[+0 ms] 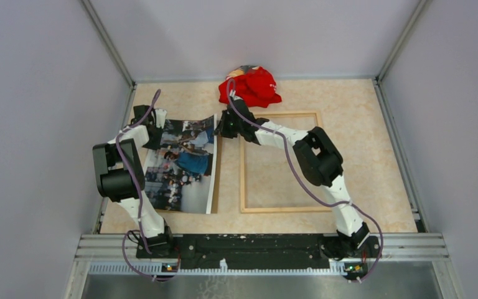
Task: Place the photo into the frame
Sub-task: Pick up the photo at the center of the board.
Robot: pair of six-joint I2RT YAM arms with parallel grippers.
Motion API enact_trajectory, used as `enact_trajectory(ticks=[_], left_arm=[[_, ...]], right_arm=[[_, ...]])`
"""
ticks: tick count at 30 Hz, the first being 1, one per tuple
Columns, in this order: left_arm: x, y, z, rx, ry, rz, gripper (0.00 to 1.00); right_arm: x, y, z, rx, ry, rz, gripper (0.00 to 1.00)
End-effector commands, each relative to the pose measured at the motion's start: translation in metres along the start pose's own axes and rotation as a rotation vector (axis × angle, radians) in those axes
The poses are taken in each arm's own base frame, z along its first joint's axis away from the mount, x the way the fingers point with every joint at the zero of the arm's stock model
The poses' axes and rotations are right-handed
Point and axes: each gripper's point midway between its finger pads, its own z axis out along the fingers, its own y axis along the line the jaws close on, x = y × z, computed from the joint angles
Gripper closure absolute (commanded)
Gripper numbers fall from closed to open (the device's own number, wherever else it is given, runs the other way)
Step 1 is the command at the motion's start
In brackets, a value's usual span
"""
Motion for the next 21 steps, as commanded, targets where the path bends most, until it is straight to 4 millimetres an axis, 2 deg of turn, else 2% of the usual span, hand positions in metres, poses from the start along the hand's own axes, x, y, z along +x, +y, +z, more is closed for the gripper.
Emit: enact_trajectory(ticks=[1,7,8,11,16,18,20,21], left_arm=[[0.016,-0.017,0.005,0.064,0.042,0.014,0.8],[0.005,-0.02,-0.007,0.116,0.015,-0.005,0.75],[0.004,-0.02,-0.008,0.119,0.01,-0.005,0.75],[0.003,-0.02,-0.011,0.126,0.008,-0.008,0.75],[0.007,-0.021,-0.011,0.131,0.015,-0.008,0.75],[0.009,-0.022,-0.011,0.133,0.018,-0.006,0.76],[0.009,-0.022,-0.011,0.136,0.019,-0.005,0.76],[0.008,-0.022,-0.011,0.136,0.018,-0.005,0.76]], right_arm=[[-0.023,0.04,-0.014,-0.098,-0.06,-0.016,1.0],[-0.027,0.051,-0.013,-0.143,-0.058,-0.025,1.0],[-0.027,0.051,-0.013,-0.142,-0.055,-0.025,0.97],[-0.022,0.045,-0.009,-0.133,-0.044,-0.016,0.88],[-0.006,0.029,0.004,-0.119,-0.005,0.016,0.87],[-0.001,0.024,0.006,-0.119,0.011,0.031,0.92],[-0.002,0.024,0.005,-0.121,0.005,0.034,1.0],[-0.006,0.025,0.002,-0.126,-0.002,0.033,1.0]])
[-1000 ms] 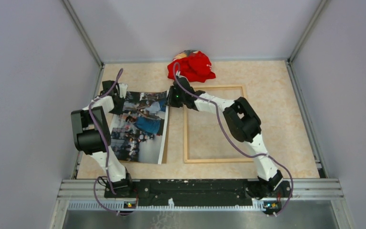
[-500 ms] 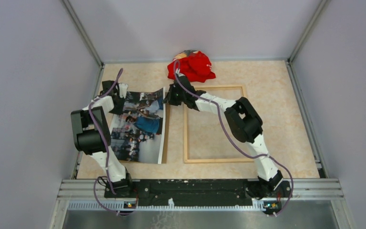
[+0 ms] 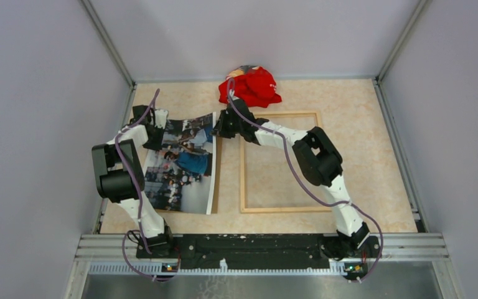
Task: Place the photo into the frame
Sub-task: Pick up the photo at the center of the board, then turn over the photo from the photo frame.
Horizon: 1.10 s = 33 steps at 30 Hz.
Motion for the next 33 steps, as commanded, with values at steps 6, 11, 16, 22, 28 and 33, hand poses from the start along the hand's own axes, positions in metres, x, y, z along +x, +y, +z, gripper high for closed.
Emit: enact_trajectory(ticks=[6,11,16,22,28,33], left_arm=[[-0.01,0.005,-0.022,0.036,0.006,-0.029,0.59],[-0.032,0.029,-0.053,0.03,-0.057,-0.085,0.19],[-0.043,0.041,-0.081,0.021,-0.11,-0.086,0.03],[-0.043,0.043,-0.09,0.011,-0.122,-0.074,0.01],[-0.041,0.032,-0.085,0.06,-0.126,-0.082,0.03],[-0.045,0.025,-0.086,0.104,-0.142,-0.091,0.05]], right_arm=[[-0.048,0.047,-0.033,-0.103,-0.097,-0.044,1.0],[-0.093,0.086,-0.098,-0.127,-0.172,-0.12,1.0],[-0.124,0.097,-0.181,-0.042,-0.231,-0.198,1.0],[-0.148,0.074,-0.304,0.2,-0.32,-0.288,1.0],[-0.162,0.067,-0.467,0.47,-0.511,-0.387,1.0],[-0.154,0.064,-0.527,0.566,-0.531,-0.411,1.0]])
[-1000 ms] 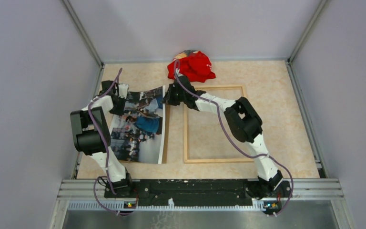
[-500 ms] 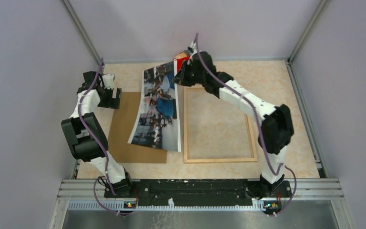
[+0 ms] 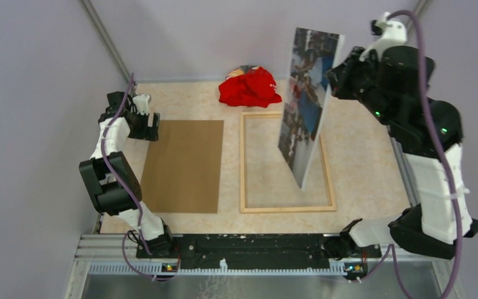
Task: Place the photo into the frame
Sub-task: Turn over the photo from the photo frame.
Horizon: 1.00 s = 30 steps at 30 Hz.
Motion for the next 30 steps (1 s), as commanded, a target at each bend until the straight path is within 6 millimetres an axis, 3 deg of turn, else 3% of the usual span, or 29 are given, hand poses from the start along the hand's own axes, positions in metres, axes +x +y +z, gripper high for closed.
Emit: enact_trajectory(ticks=[1,3,5,11,16,20,24,30], left_arm=[[-0.009,-0.011,-0.007,0.052,-0.041,0.001,0.05],[-0.007,-0.012,-0.007,0.058,-0.033,-0.003,0.05],[-0.005,-0.014,-0.008,0.062,-0.032,0.002,0.05],[0.002,-0.016,-0.009,0.065,-0.026,0.01,0.06],[0.005,-0.017,-0.008,0.066,-0.019,0.009,0.07],[0.007,-0.016,-0.009,0.062,-0.013,0.011,0.07],[0.009,-0.016,-0.009,0.06,-0.008,0.015,0.08],[0.015,-0.017,-0.006,0.058,0.003,0.024,0.08]], right_arm=[[0.012,-0.05,-0.039,0.192,0.085,-0.138,1.0],[0.02,-0.047,-0.033,0.178,0.121,-0.148,1.0],[0.04,-0.032,-0.014,0.132,0.189,-0.147,1.0],[0.125,0.023,0.051,0.117,0.374,-0.249,1.0],[0.179,0.044,0.107,0.161,0.414,-0.172,1.0],[0.211,0.04,0.143,0.261,0.377,-0.062,1.0],[0.238,0.019,0.172,0.354,0.392,0.105,1.0],[0.258,-0.005,0.193,0.47,0.382,0.269,1.0]])
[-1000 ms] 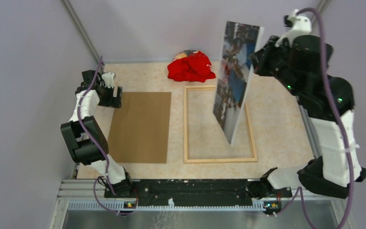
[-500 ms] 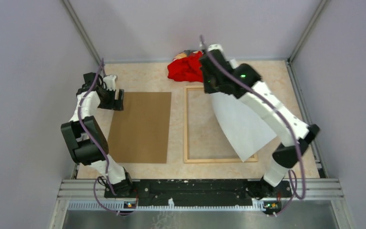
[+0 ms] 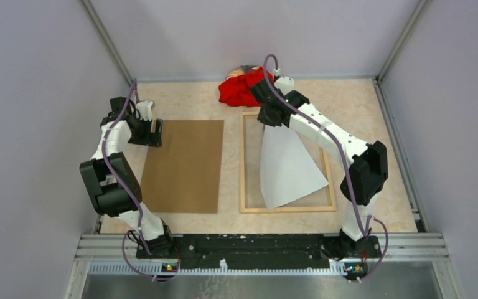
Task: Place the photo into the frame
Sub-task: Turn over the photo from the photo frame.
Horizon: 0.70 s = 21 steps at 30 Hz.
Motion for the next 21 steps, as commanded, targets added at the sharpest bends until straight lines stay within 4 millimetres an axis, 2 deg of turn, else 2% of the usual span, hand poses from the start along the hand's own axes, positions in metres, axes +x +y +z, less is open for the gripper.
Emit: enact_trajectory(ticks=[1,6,9,21], left_arm=[[-0.004,0.0,-0.009,-0.015,-0.031,0.028,0.09],[-0.003,0.001,-0.006,-0.016,-0.024,0.029,0.09],[-0.003,0.001,-0.003,-0.012,-0.022,0.029,0.1],[0.001,0.0,0.002,-0.004,-0.01,0.025,0.11]], right_arm=[[-0.008,0.003,0.025,0.039,-0.04,0.212,1.0],[-0.004,-0.004,0.036,0.112,-0.039,0.247,1.0],[-0.001,-0.023,0.037,0.195,-0.053,0.282,1.0],[0.003,-0.056,0.047,0.261,-0.086,0.407,1.0]])
